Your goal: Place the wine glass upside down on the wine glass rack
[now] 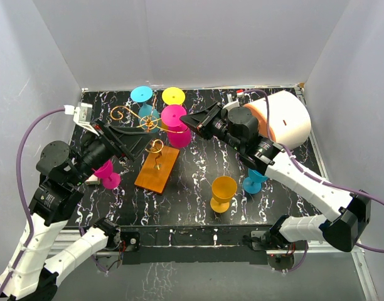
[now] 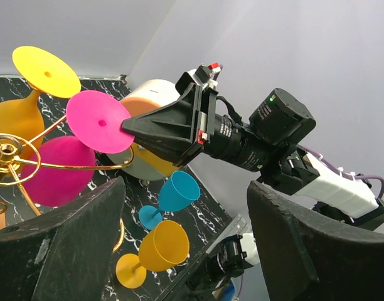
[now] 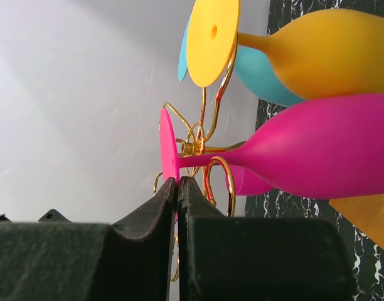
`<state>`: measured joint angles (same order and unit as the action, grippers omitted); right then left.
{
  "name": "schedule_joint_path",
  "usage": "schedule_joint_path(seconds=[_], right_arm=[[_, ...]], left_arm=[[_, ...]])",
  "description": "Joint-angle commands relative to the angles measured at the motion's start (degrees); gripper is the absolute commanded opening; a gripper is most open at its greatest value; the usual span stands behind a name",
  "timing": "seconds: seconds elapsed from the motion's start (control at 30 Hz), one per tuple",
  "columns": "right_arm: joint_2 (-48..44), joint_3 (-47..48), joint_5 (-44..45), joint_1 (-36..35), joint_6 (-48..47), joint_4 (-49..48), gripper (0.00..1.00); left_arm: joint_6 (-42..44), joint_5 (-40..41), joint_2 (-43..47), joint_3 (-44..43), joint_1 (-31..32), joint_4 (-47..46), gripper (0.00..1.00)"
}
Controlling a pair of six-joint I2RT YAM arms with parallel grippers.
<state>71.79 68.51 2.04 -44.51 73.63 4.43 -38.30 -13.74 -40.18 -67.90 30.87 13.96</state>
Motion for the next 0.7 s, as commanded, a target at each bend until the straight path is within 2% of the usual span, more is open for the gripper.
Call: schedule_joint_path(seconds=[0.0, 0.67], right_arm=[[-0.76, 2.75, -3.96, 0.44, -0.05, -2.70, 0.00], [-6.61, -0.96, -3.02, 0.50, 0.90, 1.55, 0.00]], left_arm=[[0.73, 0.86, 0.72, -1.20, 0.15, -0.33, 0.77], [0.87, 3.01, 1.36, -0.83, 0.15, -0.05, 0.78]])
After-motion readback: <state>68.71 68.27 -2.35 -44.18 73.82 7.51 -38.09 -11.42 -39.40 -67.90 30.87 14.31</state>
